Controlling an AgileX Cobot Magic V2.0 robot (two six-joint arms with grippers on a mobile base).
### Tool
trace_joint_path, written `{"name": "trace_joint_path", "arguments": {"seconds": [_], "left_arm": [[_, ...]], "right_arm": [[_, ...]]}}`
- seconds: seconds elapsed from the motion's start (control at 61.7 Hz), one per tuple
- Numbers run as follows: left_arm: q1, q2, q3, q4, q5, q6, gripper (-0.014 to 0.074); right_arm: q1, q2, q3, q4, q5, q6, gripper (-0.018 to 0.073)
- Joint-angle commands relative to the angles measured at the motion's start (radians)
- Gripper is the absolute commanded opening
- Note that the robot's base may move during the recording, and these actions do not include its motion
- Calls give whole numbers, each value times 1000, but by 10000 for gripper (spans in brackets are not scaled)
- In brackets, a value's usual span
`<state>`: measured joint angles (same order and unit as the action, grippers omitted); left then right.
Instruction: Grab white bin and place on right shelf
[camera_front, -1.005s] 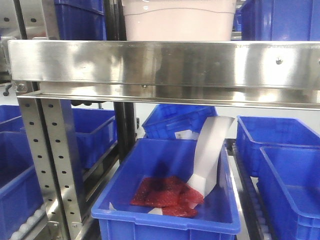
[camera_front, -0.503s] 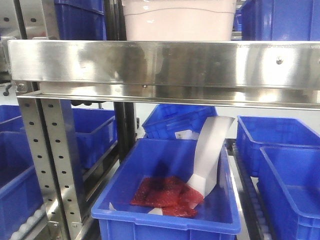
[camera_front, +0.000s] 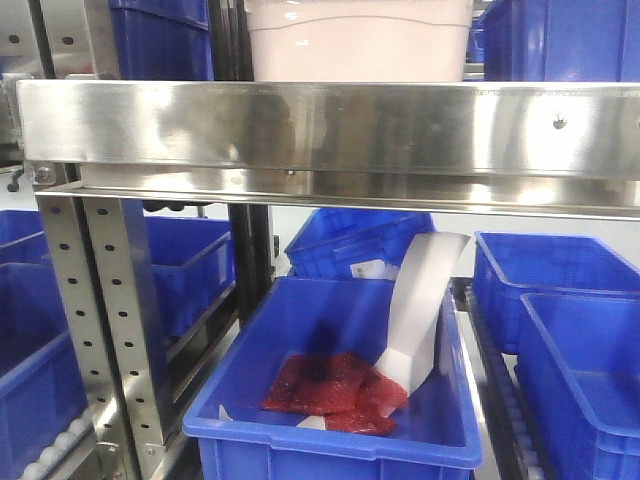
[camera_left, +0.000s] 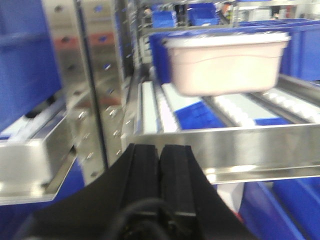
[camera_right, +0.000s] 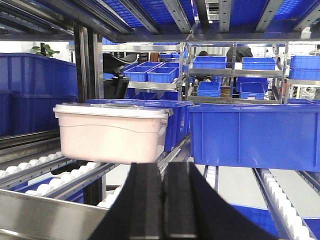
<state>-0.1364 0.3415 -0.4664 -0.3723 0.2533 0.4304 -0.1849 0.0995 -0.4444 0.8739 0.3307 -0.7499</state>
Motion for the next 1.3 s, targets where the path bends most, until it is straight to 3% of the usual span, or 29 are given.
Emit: {"name": "trace_joint_path", "arguments": {"seconds": [0.0, 0.081, 0.454, 0.519, 0.584, 0.827, 1.281], "left_arm": [[-7, -31, 1, 197, -77, -248, -116], [-7, -88, 60, 274, -121, -315, -116], [-7, -359, 499, 268, -419, -317, -117], [-5, -361, 490, 266, -329, -317, -117], [-5, -361, 495, 264, -316, -317, -117], [-5, -361, 495, 264, -382, -317, -117], [5, -361, 495, 264, -383, -317, -117]], "right_arm": [[0, 13, -26, 26, -65, -1, 67], [0, 13, -26, 26, -65, -1, 67], [0, 13, -26, 26, -65, -1, 67], [0, 13, -26, 26, -65, -1, 67], [0, 13, -26, 26, -65, -1, 67], [0, 13, -26, 26, -65, -1, 67], [0, 13, -26, 26, -65, -1, 67]]}}
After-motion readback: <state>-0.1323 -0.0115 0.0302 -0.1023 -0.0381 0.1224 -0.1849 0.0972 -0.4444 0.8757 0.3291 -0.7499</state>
